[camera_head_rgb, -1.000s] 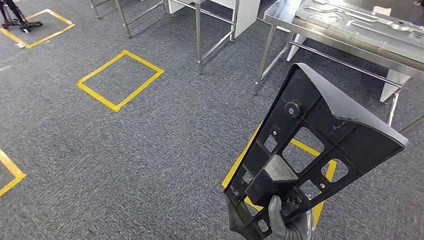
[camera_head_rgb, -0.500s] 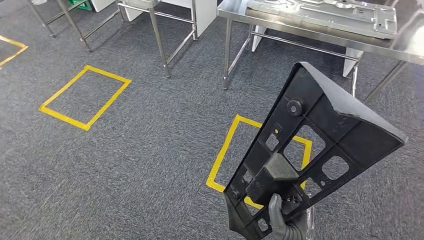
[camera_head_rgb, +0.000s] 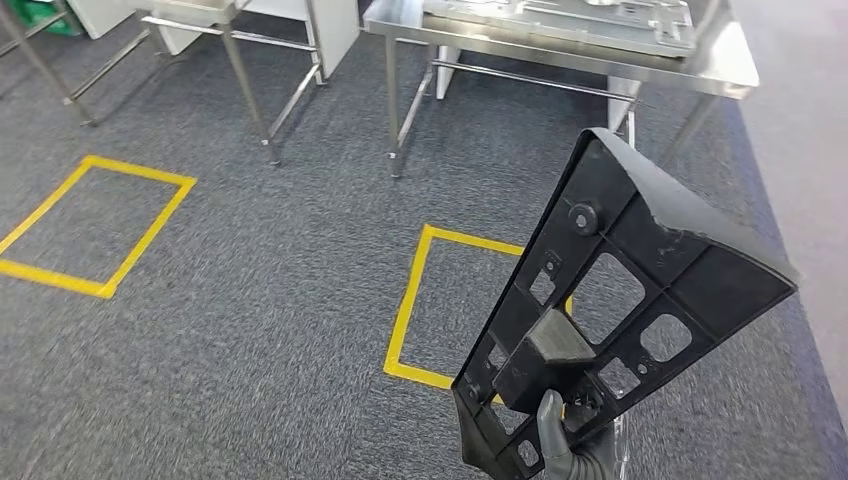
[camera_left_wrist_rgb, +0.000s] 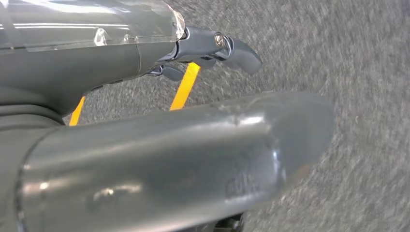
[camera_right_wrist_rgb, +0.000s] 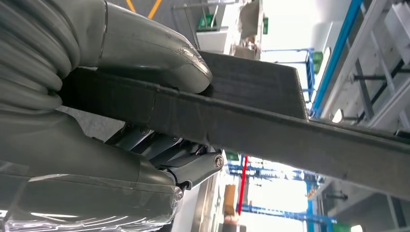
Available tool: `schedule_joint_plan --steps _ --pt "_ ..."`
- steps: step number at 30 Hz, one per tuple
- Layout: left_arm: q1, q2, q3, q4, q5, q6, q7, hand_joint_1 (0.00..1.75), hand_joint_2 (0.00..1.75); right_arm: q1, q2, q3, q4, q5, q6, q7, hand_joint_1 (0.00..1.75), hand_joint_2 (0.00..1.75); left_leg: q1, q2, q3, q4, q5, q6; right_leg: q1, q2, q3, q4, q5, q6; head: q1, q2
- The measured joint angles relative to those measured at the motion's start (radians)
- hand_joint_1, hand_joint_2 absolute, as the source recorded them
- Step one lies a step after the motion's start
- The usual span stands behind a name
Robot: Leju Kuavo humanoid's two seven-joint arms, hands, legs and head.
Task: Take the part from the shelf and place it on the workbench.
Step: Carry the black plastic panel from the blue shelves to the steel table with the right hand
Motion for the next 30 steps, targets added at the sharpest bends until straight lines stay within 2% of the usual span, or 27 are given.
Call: schedule_joint_plan --steps 1,2,3,4,5,6,7,8,9,11,12,13,15,16,17,18,19,21,22,24,27,28,30 --pt "0.001 0.0 0.0 0.0 0.0 0.0 0.0 0.0 0.0 0.0 0.0 0.0 0.0 0.0 0.0 0.0 1.75 1.75 -0.001 0.015 0.0 0.0 -0.001 0.0 -0.001 -0.008 -0.029 0.059 -0.022 0.002 0.0 0.0" --pt "0.002 0.0 0.0 0.0 0.0 0.0 0.0 0.0 0.0 0.001 0.0 0.0 0.0 0.0 0.0 0.0 1.75 1.75 -0.002 0.031 0.0 0.0 -0.002 0.001 -0.002 -0.011 -0.043 0.089 -0.026 0.002 0.001 0.0" --pt "0.001 0.0 0.0 0.0 0.0 0.0 0.0 0.0 0.0 0.001 0.0 0.0 0.001 0.0 0.0 0.001 1.75 1.75 -0.003 0.045 0.002 0.0 -0.004 0.0 -0.001 -0.013 -0.038 0.08 -0.01 0.001 0.001 0.0" --pt "0.0 0.0 0.0 0.0 0.0 0.0 0.0 0.0 0.0 0.001 0.0 0.0 0.001 0.0 0.0 0.001 1.75 1.75 -0.004 0.057 0.004 0.0 -0.006 -0.001 0.0 -0.019 -0.012 0.033 0.02 -0.002 0.001 0.0" --pt "-0.001 0.0 0.0 0.0 0.0 0.0 0.0 0.0 0.0 0.001 0.0 0.0 0.001 0.0 0.0 0.001 1.75 1.75 -0.005 0.069 0.008 0.0 -0.009 -0.002 0.002 -0.033 0.028 -0.037 0.055 -0.008 0.001 0.0" --pt "-0.002 0.0 0.0 0.0 0.0 0.0 0.0 0.0 0.0 0.001 0.0 0.0 0.001 0.0 0.0 0.001 1.75 1.75 -0.008 0.078 0.012 0.001 -0.012 -0.006 0.009 -0.058 0.067 -0.107 0.078 -0.016 0.0 0.0" --pt "-0.002 0.0 0.0 0.0 0.0 0.0 0.0 0.0 0.0 0.001 0.0 0.0 0.0 0.0 0.0 0.001 1.75 1.75 -0.01 0.087 0.015 0.001 -0.015 -0.009 0.015 -0.078 0.094 -0.158 0.091 -0.023 0.0 0.0" --pt "-0.003 0.0 0.0 0.0 0.0 0.0 0.0 0.0 0.0 0.0 0.0 0.0 0.0 0.0 0.0 0.001 1.75 1.75 -0.013 0.095 0.018 0.001 -0.018 -0.014 0.02 -0.092 0.108 -0.186 0.094 -0.03 0.0 0.0" --pt "-0.003 0.0 0.0 0.0 0.0 0.0 0.0 0.0 0.0 0.001 0.0 0.0 0.0 0.0 0.0 0.002 1.75 1.75 -0.014 0.105 0.021 0.0 -0.02 -0.019 0.025 -0.094 0.109 -0.194 0.09 -0.035 -0.001 0.0" --pt "-0.004 0.0 0.0 0.0 -0.001 0.0 0.001 0.0 0.0 0.003 0.0 0.0 0.0 0.0 -0.004 0.005 1.75 1.75 -0.015 0.123 0.03 -0.006 -0.024 -0.028 0.021 -0.068 0.11 -0.201 0.094 -0.044 -0.001 0.0" --pt "-0.005 0.0 0.0 0.0 -0.001 0.0 0.001 0.0 0.0 0.004 0.0 0.0 0.0 0.002 -0.009 0.008 1.75 1.75 -0.015 0.115 0.03 0.002 -0.034 -0.034 0.017 -0.058 0.113 -0.207 0.097 -0.049 -0.002 0.0" --pt "-0.005 0.0 0.001 0.0 -0.001 0.0 0.001 0.0 0.0 0.004 0.0 0.0 0.0 0.007 -0.019 0.012 1.75 1.75 -0.014 0.095 0.021 0.03 -0.054 -0.039 0.013 -0.048 0.116 -0.212 0.101 -0.054 -0.004 0.0" --pt "-0.005 0.0 0.002 0.0 -0.002 0.0 0.001 0.0 0.0 0.005 0.002 0.0 0.0 0.025 -0.051 0.027 1.75 1.75 -0.01 0.037 -0.033 0.147 -0.115 -0.044 0.01 -0.033 0.12 -0.216 0.103 -0.062 -0.009 0.0" --pt "-0.004 0.0 0.003 0.0 -0.002 0.0 0.001 0.0 0.0 0.005 0.003 0.0 0.001 0.035 -0.066 0.036 1.75 1.75 -0.009 0.019 -0.069 0.216 -0.14 -0.046 0.01 -0.025 0.12 -0.215 0.102 -0.064 -0.011 0.0" --pt "-0.002 0.0 0.004 0.0 -0.002 0.0 0.001 0.0 0.0 0.006 0.005 0.0 0.001 0.043 -0.079 0.043 1.75 1.75 -0.008 0.011 -0.096 0.263 -0.149 -0.046 0.011 -0.017 0.121 -0.214 0.101 -0.066 -0.011 0.0" --pt "0.0 0.0 0.005 0.0 -0.001 -0.001 0.001 0.0 0.0 0.007 0.005 0.0 0.002 0.048 -0.086 0.048 1.75 1.75 -0.008 0.007 -0.108 0.274 -0.137 -0.045 0.012 -0.009 0.122 -0.213 0.1 -0.066 -0.011 0.0" --pt "0.001 0.0 0.006 0.0 -0.001 -0.001 0.001 0.0 0.0 0.008 0.006 0.0 0.003 0.051 -0.09 0.051 1.75 1.75 -0.008 0.006 -0.103 0.248 -0.107 -0.044 0.012 -0.002 0.124 -0.211 0.097 -0.066 -0.012 0.0" --pt "0.001 0.001 0.009 0.0 -0.001 -0.001 0.001 0.0 0.0 0.009 0.006 0.0 0.004 0.054 -0.098 0.054 1.75 1.75 -0.009 0.004 -0.059 0.124 -0.028 -0.037 0.013 0.007 0.128 -0.206 0.09 -0.062 -0.012 0.0" --pt "0.0 0.001 0.011 0.0 -0.001 -0.001 0.001 0.0 0.0 0.009 0.006 0.0 0.004 0.055 -0.103 0.055 1.75 1.75 -0.01 0.002 -0.038 0.067 -0.006 -0.032 0.014 0.01 0.128 -0.201 0.085 -0.057 -0.012 0.0" --pt "-0.003 0.002 0.012 0.0 -0.003 0.0 0.001 0.0 0.0 0.009 0.006 0.0 0.004 0.059 -0.113 0.06 1.75 1.75 -0.014 -0.002 -0.021 0.013 0.001 -0.02 0.015 0.012 0.126 -0.196 0.082 -0.045 -0.012 0.0" --pt "-0.003 0.001 0.013 0.0 -0.008 0.002 0.003 0.0 0.0 0.012 0.006 0.001 0.006 0.069 -0.132 0.068 1.75 1.75 -0.011 -0.001 -0.008 -0.003 0.002 -0.001 0.015 0.009 0.125 -0.178 0.081 -0.027 -0.011 0.0" --pt "-0.003 0.001 0.014 0.0 -0.009 0.003 0.003 0.0 0.0 0.012 0.006 0.002 0.006 0.072 -0.138 0.07 1.75 1.75 -0.009 0.0 -0.003 -0.005 0.003 0.003 0.014 0.005 0.114 -0.153 0.066 -0.022 -0.008 0.0" --pt "-0.003 0.001 0.014 0.0 -0.012 0.003 0.003 0.0 0.0 0.013 0.006 0.004 0.008 0.076 -0.149 0.073 1.75 1.75 -0.008 0.002 0.003 -0.007 0.002 0.008 0.009 -0.002 0.062 -0.054 0.014 -0.009 -0.004 0.0"
